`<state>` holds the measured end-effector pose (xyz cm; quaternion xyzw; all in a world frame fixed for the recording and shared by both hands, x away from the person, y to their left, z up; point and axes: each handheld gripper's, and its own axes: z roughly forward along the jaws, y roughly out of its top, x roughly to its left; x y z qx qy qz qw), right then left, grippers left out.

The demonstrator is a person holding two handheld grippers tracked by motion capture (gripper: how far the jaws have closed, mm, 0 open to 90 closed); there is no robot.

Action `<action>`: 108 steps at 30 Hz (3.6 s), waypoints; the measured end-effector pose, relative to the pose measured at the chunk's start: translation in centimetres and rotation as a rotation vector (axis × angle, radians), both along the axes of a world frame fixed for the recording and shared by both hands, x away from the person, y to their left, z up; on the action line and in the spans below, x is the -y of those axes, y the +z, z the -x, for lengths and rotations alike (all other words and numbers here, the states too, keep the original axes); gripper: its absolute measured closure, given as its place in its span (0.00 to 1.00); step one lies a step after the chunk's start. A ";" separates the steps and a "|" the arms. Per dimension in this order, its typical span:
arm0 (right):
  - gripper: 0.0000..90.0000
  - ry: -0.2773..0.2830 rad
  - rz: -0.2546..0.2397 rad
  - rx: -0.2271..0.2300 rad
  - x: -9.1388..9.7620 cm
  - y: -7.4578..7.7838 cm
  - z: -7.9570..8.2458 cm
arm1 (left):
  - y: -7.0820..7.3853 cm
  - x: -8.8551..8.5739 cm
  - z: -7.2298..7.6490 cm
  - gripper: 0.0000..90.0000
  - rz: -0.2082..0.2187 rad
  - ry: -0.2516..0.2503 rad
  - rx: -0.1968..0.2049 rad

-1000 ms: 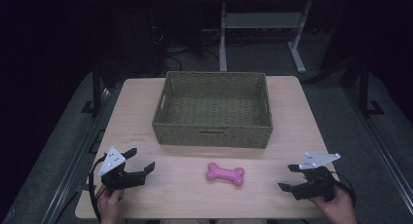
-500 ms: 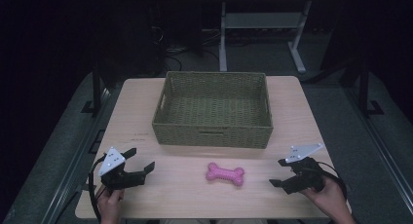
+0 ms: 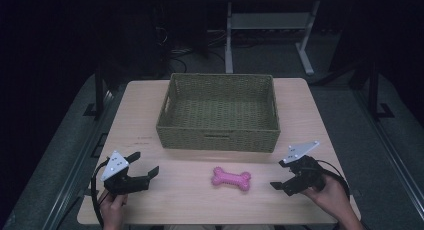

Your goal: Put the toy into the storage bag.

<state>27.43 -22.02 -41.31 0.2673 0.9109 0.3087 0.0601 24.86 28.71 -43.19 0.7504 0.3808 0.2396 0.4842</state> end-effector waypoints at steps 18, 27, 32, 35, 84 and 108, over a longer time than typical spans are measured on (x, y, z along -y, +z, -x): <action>0.22 0.077 0.048 -0.015 -2.4 0.6 -0.9 | 0.0 0.0 0.0 0.15 0.004 0.002 -0.002; 0.22 0.128 0.063 -0.020 -3.9 1.1 -1.3 | 0.1 -0.1 0.0 0.15 0.006 0.001 0.001; 0.22 0.160 0.068 -0.023 -5.0 1.4 -1.6 | 0.1 -0.2 0.0 0.15 0.011 0.003 0.002; 0.22 0.179 0.052 -0.034 -5.6 1.5 -1.8 | 0.0 -0.2 0.0 0.15 0.017 0.004 -0.002; 0.33 0.356 0.118 -0.110 -12.7 -0.1 -3.9 | 0.1 -0.3 0.0 0.15 0.016 0.003 0.001; 0.46 0.372 0.211 -0.100 -14.7 -1.6 -4.6 | 0.1 -0.4 -0.1 0.15 0.021 0.002 0.000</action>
